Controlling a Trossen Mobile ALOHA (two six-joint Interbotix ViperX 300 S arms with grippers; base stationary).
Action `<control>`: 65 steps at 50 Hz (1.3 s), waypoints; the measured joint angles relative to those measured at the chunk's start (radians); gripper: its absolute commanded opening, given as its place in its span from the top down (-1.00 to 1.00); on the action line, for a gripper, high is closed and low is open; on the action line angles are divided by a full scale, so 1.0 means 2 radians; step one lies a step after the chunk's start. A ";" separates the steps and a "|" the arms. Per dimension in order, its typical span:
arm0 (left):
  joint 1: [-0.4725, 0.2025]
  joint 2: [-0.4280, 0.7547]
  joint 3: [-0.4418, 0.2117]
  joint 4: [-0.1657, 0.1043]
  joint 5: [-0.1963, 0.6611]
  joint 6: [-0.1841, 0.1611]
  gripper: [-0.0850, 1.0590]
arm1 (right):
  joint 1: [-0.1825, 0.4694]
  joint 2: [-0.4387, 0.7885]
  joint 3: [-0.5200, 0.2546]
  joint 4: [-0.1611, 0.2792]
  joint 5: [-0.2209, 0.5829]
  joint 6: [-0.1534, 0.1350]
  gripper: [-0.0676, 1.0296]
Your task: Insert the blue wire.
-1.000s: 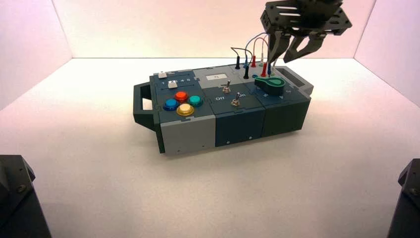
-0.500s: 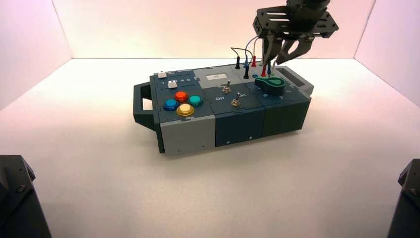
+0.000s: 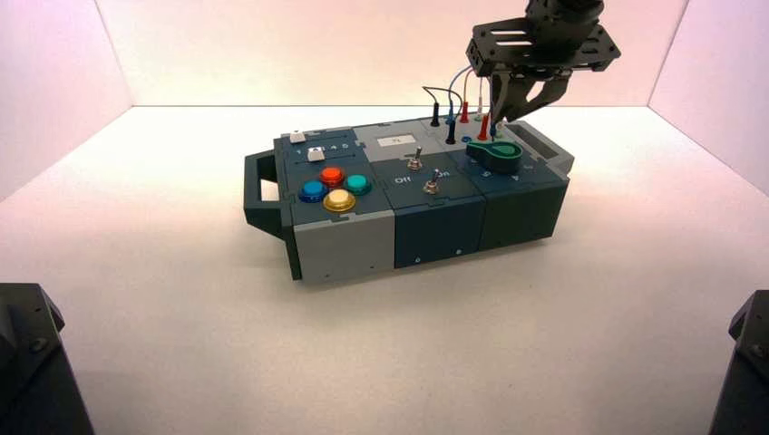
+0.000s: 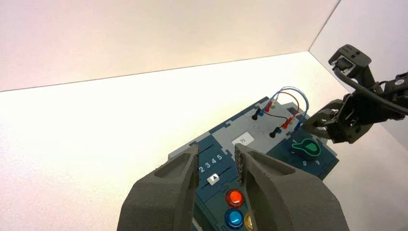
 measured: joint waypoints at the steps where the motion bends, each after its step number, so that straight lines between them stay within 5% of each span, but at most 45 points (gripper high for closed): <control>1: 0.000 0.000 0.000 0.000 0.000 0.000 0.12 | 0.001 0.000 0.000 -0.001 0.000 0.000 0.38; 21: 0.000 0.000 0.000 -0.001 0.000 0.000 0.12 | 0.000 0.020 -0.018 -0.001 0.000 -0.001 0.37; 38: 0.000 0.000 -0.001 0.000 0.000 0.000 0.12 | 0.000 0.030 -0.028 -0.003 0.001 -0.012 0.89; 65: 0.000 0.002 -0.005 0.001 0.000 0.000 0.12 | 0.002 0.027 -0.031 0.005 0.008 -0.018 0.91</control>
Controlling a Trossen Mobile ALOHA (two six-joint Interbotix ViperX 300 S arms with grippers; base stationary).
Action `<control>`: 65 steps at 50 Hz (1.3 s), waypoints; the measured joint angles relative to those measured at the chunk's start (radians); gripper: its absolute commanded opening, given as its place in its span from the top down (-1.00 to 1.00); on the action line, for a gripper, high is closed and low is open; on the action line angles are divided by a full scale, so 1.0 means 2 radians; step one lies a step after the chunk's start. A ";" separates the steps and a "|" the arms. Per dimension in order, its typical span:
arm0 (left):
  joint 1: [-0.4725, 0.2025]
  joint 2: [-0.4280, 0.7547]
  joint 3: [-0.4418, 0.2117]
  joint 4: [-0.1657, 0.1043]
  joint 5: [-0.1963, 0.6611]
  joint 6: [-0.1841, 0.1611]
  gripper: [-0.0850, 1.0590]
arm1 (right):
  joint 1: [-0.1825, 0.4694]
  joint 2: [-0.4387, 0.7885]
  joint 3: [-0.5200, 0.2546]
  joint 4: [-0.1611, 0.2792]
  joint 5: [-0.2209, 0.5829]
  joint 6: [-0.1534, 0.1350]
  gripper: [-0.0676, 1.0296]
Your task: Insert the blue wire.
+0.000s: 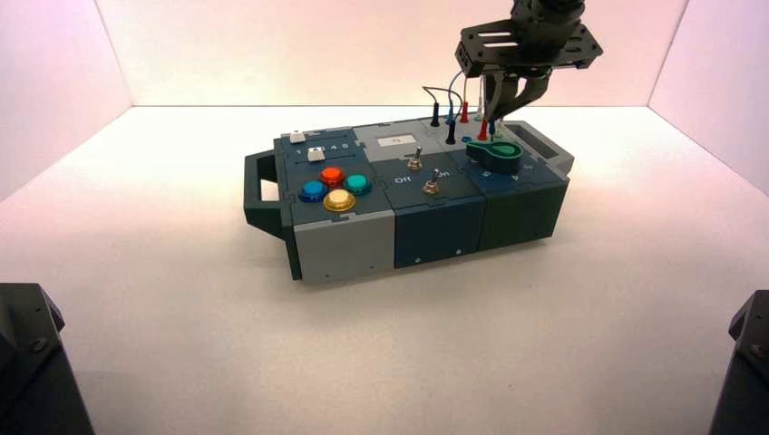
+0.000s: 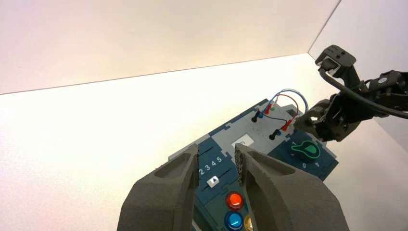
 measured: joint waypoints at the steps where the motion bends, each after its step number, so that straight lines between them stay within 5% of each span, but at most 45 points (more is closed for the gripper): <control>1: 0.000 0.001 0.000 -0.001 0.000 0.000 0.12 | 0.000 -0.001 0.001 0.002 0.002 0.000 0.91; 25: 0.000 0.005 -0.002 -0.001 0.000 0.000 0.12 | 0.012 -0.029 -0.015 0.007 0.030 0.000 0.91; 65: 0.000 0.006 -0.005 0.000 0.000 0.000 0.12 | 0.026 0.045 -0.066 0.012 0.032 -0.001 0.91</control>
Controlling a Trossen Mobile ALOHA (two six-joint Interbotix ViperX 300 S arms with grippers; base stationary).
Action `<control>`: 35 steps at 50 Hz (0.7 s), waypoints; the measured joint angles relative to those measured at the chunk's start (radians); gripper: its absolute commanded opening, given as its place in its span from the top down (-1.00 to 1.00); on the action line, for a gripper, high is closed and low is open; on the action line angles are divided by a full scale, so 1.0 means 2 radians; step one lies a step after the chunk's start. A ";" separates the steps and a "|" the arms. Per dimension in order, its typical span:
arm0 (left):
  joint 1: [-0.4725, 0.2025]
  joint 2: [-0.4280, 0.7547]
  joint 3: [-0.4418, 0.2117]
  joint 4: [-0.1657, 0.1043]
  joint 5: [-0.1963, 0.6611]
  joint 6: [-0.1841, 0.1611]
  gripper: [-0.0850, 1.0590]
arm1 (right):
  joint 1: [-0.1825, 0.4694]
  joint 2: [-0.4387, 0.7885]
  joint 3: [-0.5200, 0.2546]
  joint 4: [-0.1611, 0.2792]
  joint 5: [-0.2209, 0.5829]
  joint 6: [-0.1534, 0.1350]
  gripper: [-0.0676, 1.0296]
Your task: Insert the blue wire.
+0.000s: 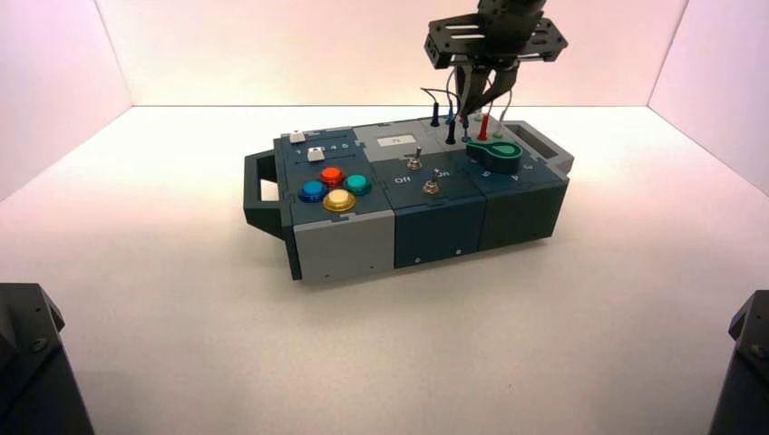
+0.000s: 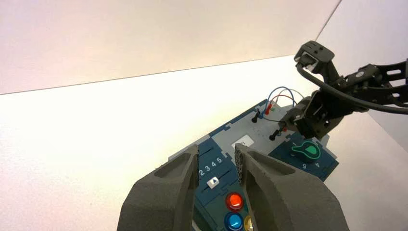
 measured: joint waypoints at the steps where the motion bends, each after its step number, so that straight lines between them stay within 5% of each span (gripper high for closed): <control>1: 0.000 0.000 0.000 0.000 0.000 0.000 0.12 | 0.000 0.000 -0.002 0.000 0.000 0.001 0.91; 35: 0.001 0.005 -0.007 0.002 0.000 0.002 0.12 | -0.003 0.004 -0.002 -0.005 0.005 0.000 0.91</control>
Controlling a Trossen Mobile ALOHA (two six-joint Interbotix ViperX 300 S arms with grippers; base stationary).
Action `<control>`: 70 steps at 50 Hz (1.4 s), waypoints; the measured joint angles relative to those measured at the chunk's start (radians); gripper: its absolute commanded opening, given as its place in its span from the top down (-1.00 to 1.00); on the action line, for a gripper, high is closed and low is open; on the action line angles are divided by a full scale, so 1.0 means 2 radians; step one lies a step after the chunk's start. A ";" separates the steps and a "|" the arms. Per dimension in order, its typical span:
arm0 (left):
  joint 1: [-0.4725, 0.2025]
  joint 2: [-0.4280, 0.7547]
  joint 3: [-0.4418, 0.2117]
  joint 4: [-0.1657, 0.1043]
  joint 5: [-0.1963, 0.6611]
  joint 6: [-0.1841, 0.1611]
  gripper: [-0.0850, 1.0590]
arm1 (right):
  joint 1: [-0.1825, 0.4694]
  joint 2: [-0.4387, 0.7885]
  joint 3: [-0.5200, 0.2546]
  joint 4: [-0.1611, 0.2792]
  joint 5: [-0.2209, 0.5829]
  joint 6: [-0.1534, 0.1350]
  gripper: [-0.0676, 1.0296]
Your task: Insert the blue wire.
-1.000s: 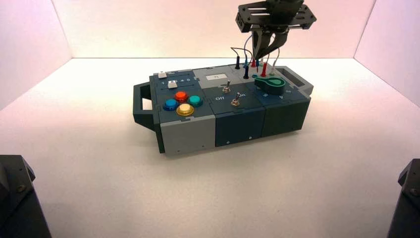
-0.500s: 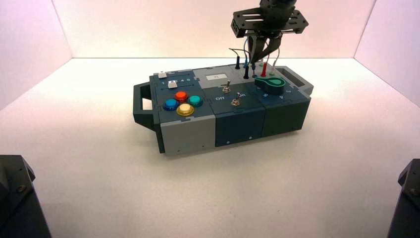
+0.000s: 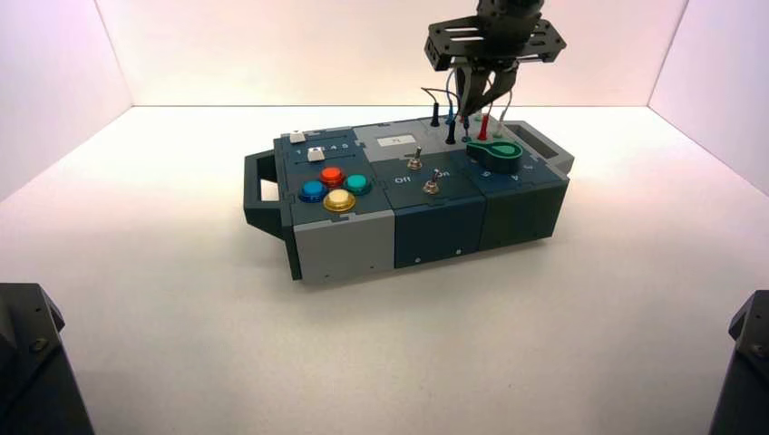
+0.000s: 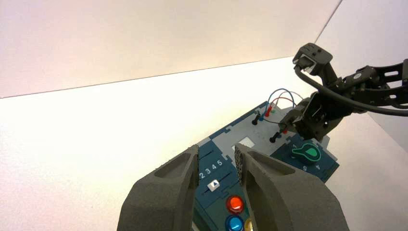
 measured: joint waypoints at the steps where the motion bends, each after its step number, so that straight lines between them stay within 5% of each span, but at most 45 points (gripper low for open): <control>1: 0.000 0.000 -0.001 0.000 0.000 0.000 0.12 | 0.000 0.000 0.000 0.000 0.000 0.000 0.91; 70: 0.000 0.001 -0.001 -0.001 0.000 0.000 0.12 | -0.002 0.046 -0.014 0.004 0.024 0.000 0.92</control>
